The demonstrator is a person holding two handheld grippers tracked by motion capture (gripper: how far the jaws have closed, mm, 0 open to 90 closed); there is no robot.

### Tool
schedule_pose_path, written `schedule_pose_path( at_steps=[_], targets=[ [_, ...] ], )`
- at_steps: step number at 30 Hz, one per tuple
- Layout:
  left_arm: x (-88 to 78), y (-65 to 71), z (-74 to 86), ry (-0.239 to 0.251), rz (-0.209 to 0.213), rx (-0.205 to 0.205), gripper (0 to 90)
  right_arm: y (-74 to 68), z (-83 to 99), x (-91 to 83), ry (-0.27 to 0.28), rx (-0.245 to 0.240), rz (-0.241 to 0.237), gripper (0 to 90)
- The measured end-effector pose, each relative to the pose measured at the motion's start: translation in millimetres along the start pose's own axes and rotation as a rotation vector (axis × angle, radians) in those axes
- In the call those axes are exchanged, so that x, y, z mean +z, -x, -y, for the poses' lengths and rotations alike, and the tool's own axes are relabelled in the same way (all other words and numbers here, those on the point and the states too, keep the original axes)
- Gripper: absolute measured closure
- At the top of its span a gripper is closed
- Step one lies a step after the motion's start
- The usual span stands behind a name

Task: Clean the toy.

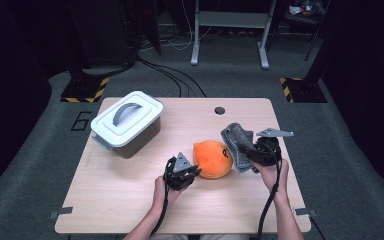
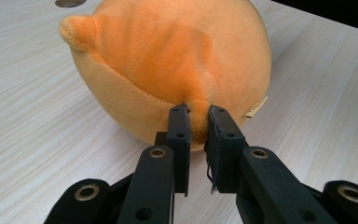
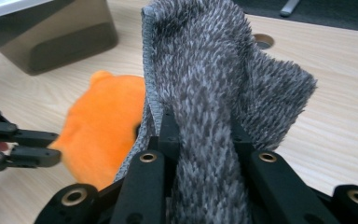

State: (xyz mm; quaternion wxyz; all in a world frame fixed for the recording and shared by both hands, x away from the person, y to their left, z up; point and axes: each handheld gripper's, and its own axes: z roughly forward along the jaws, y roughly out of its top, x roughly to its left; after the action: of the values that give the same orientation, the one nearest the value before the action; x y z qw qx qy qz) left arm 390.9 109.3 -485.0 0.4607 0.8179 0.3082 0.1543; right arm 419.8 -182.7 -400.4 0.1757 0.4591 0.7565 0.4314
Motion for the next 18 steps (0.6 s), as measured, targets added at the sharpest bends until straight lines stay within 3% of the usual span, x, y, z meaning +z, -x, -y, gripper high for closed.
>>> schedule_pose_path(
  at_steps=[18],
  targets=[
    [1.3, 1.8, -3.7, 0.001, -0.01, 0.013, 82.0, -48.6, -18.1, 36.6, -0.05, -0.102, -0.065, 74.0]
  ],
)
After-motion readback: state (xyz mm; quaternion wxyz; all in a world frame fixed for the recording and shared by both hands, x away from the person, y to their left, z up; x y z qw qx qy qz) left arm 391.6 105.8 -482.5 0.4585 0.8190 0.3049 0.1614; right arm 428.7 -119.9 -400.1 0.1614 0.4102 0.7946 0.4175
